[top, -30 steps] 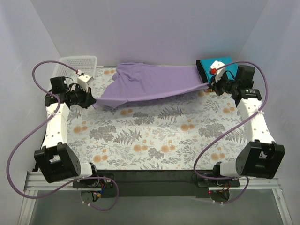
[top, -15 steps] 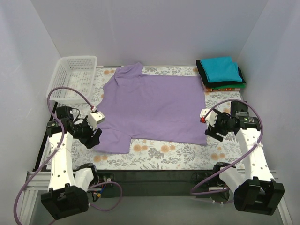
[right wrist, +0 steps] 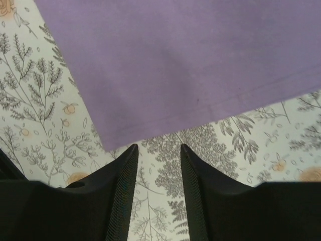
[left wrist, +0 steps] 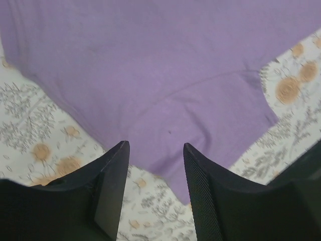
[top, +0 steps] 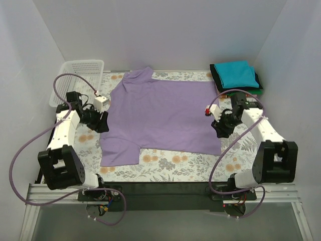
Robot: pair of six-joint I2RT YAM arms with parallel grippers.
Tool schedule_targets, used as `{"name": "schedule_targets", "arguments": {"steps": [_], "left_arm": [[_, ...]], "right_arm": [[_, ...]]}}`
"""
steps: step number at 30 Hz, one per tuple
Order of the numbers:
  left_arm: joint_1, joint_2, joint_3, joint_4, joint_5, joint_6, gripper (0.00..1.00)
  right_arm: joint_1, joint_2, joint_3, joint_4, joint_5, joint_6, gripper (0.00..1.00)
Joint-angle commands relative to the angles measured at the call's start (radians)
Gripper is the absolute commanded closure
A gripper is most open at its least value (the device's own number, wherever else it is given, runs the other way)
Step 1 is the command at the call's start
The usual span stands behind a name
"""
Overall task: Fold and stack the t-shirts
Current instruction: Flatten the tshirt out
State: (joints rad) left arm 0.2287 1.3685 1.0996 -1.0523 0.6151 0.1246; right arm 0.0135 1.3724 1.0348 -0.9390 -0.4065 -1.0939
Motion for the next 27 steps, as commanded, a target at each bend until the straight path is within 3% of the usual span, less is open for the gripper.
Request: {"name": "schedule_targets", "arguments": {"steps": [1,7,12,20,27], "left_arm": [[-0.072,0.073,0.043,0.260,-0.080,-0.196,0.55],[-0.175,0.208,-0.050,0.440,-0.299,-0.278,0.61],[-0.183,0.218,-0.156,0.442,-0.347,-0.254,0.74],[-0.186,0.040,-0.368,0.348,-0.397,-0.169,0.76],[-0.193,-0.207,-0.461,0.146,-0.408,-0.129,0.78]], "right_arm": [[0.075,0.107,0.051,0.103,0.078,0.199,0.57],[0.126,0.246,0.042,0.200,0.172,0.307,0.60],[0.129,0.278,-0.013,0.229,0.270,0.295,0.60],[0.128,0.297,-0.088,0.269,0.370,0.226,0.59],[0.137,0.144,-0.199,0.207,0.385,0.137,0.57]]}}
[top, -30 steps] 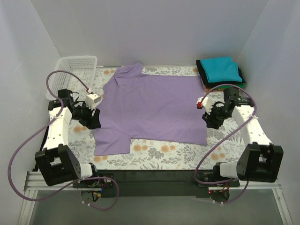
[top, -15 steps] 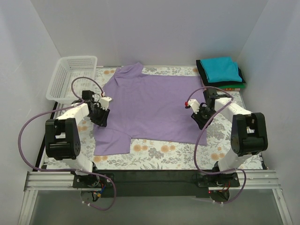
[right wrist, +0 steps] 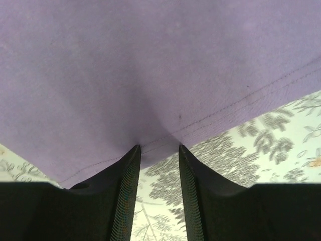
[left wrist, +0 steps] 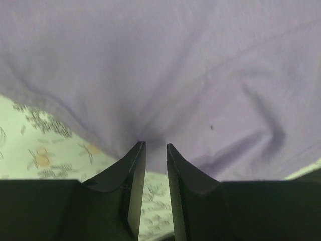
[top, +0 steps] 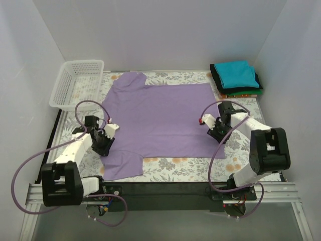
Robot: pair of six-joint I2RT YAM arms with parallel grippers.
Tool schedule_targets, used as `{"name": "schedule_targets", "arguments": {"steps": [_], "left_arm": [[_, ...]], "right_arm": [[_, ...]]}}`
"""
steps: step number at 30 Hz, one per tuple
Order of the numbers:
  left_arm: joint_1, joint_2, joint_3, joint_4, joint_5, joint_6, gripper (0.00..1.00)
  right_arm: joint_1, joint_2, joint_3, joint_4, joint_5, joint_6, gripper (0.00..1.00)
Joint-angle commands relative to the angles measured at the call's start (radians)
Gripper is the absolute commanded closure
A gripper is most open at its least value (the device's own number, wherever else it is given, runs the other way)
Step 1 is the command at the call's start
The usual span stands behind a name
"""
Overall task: Fold and stack the t-shirts
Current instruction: Flatten the tshirt out
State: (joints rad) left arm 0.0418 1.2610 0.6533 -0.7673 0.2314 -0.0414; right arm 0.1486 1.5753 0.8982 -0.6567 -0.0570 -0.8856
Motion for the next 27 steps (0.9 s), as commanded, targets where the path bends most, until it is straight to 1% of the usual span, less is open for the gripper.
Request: {"name": "schedule_targets", "arguments": {"steps": [1,4,6,7,9,10,11,13,14,15,17,18,19,20,21,22,23,24,25,26,27], "left_arm": [[-0.005,-0.121,-0.014,-0.165,-0.023,0.037,0.78],[-0.005,-0.175,0.011,-0.259,0.002,0.070,0.77],[-0.006,-0.187,0.034,-0.288,0.012,0.071,0.76],[-0.005,-0.186,0.049,-0.299,0.041,0.067,0.75],[-0.005,-0.161,0.130,-0.306,0.086,0.049,0.73],[-0.006,-0.147,0.170,-0.303,0.103,0.049,0.72],[-0.005,-0.111,0.245,-0.297,0.150,0.005,0.71],[-0.005,-0.069,0.328,-0.247,0.180,-0.069,0.70],[-0.005,-0.031,0.362,-0.219,0.195,-0.095,0.68],[-0.006,-0.011,0.428,-0.151,0.200,-0.153,0.66],[-0.005,0.065,0.492,-0.083,0.212,-0.205,0.60],[-0.005,0.093,0.555,-0.017,0.218,-0.245,0.58],[-0.005,0.125,0.593,0.012,0.224,-0.305,0.54],[-0.005,0.190,0.629,0.037,0.233,-0.336,0.53],[-0.006,0.225,0.664,0.083,0.247,-0.365,0.52],[-0.005,0.259,0.746,0.103,0.252,-0.418,0.51],[-0.005,0.331,0.784,0.121,0.258,-0.443,0.51],[-0.005,0.368,0.830,0.155,0.259,-0.466,0.50],[-0.005,0.402,0.898,0.170,0.256,-0.491,0.50],[-0.005,0.467,0.937,0.183,0.256,-0.524,0.49],[-0.006,0.498,0.969,0.207,0.256,-0.540,0.49]], "right_arm": [[0.002,-0.079,-0.074,-0.099,0.025,-0.081,0.56],[0.006,-0.147,-0.090,-0.210,0.000,-0.107,0.55],[0.006,-0.176,-0.088,-0.239,0.002,-0.115,0.53],[0.006,-0.184,-0.084,-0.248,0.002,-0.115,0.50],[0.003,-0.190,-0.035,-0.242,-0.018,-0.112,0.44],[0.002,-0.181,-0.006,-0.241,-0.033,-0.099,0.42],[-0.003,-0.166,0.037,-0.241,-0.052,-0.063,0.42],[-0.009,-0.108,0.169,-0.235,-0.112,-0.020,0.41],[-0.020,-0.083,0.215,-0.228,-0.131,0.040,0.41],[-0.024,-0.037,0.310,-0.218,-0.167,0.071,0.42],[-0.043,0.012,0.404,-0.178,-0.205,0.149,0.43],[-0.049,0.059,0.457,-0.160,-0.233,0.240,0.43],[-0.052,0.081,0.540,-0.112,-0.244,0.284,0.43],[-0.055,0.104,0.588,-0.089,-0.247,0.322,0.43],[-0.055,0.144,0.626,-0.063,-0.248,0.402,0.43],[-0.053,0.164,0.692,0.001,-0.247,0.433,0.43],[-0.053,0.184,0.715,0.041,-0.239,0.471,0.43],[-0.053,0.227,0.735,0.084,-0.215,0.529,0.43],[-0.053,0.251,0.764,0.136,-0.199,0.554,0.43],[-0.055,0.284,0.821,0.156,-0.181,0.576,0.43],[-0.053,0.348,0.855,0.170,-0.149,0.594,0.42]]}}
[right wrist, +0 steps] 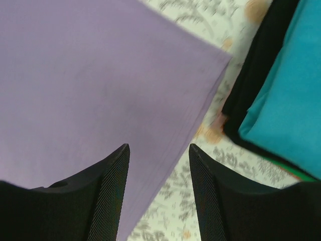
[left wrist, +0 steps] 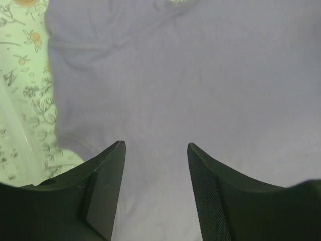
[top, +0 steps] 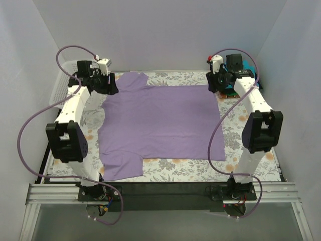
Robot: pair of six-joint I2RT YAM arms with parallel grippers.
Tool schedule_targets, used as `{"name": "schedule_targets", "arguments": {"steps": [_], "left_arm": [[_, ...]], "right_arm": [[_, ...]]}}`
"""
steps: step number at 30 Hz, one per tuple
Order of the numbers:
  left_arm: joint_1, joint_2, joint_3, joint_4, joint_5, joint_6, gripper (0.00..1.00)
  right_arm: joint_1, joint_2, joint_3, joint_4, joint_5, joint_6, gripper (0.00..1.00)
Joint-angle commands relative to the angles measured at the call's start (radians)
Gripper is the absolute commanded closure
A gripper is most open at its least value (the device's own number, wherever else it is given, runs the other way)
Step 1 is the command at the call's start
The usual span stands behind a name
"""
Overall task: Fold and stack the t-shirts
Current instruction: Flatten the tshirt out
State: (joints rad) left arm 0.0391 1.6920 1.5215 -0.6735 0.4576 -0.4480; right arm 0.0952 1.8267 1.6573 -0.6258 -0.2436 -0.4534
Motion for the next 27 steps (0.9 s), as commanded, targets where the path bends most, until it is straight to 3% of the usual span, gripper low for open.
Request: {"name": "schedule_targets", "arguments": {"steps": [1,5,11,18,27], "left_arm": [[-0.004,0.130,0.162,0.124,0.012,-0.165,0.48],[-0.005,0.274,0.277,0.172,-0.036,-0.234,0.46],[-0.010,0.422,0.359,0.202,-0.077,-0.274,0.45],[-0.018,0.460,0.335,0.235,-0.097,-0.271,0.44],[-0.019,0.489,0.330,0.256,-0.106,-0.273,0.44]], "right_arm": [[0.000,0.129,0.154,0.159,0.061,0.204,0.42],[0.000,0.278,0.258,0.195,0.121,0.255,0.43],[0.003,0.378,0.245,0.374,0.230,0.294,0.44],[0.011,0.439,0.216,0.497,0.369,0.298,0.43],[0.009,0.517,0.265,0.505,0.337,0.352,0.48]]}}
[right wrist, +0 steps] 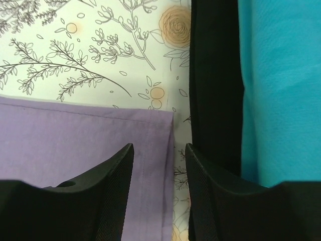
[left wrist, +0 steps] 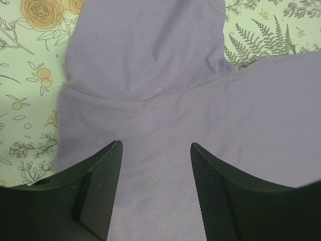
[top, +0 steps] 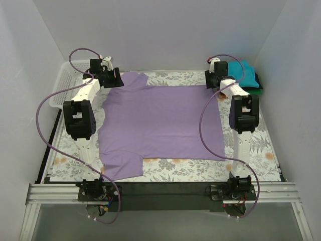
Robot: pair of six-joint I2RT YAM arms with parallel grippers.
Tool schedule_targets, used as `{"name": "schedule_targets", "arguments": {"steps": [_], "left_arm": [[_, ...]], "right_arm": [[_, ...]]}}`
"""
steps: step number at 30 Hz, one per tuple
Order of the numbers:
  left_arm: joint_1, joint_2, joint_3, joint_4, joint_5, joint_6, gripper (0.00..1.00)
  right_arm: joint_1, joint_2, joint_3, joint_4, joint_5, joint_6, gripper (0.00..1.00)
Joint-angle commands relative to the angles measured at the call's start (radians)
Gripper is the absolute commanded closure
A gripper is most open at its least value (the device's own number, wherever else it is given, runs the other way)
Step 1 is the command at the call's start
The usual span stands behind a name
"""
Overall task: Fold and stack the t-shirts
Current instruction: Flatten the tshirt out
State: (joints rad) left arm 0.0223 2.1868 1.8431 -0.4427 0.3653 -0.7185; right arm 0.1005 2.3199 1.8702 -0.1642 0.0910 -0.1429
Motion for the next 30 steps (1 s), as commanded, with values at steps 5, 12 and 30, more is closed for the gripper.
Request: {"name": "schedule_targets", "arguments": {"steps": [5,12,30], "left_arm": [[-0.004,0.007,0.019,0.025,-0.019,-0.004,0.44],[-0.002,0.028,0.022,0.032,-0.042,-0.006,0.44],[-0.004,0.097,0.054,0.035,-0.068,-0.010,0.43]], "right_arm": [[0.008,0.067,0.076,0.046,0.032,0.065,0.49],[0.008,0.110,0.083,0.078,0.072,0.078,0.48],[-0.015,0.118,0.080,0.106,-0.008,0.135,0.51]]}}
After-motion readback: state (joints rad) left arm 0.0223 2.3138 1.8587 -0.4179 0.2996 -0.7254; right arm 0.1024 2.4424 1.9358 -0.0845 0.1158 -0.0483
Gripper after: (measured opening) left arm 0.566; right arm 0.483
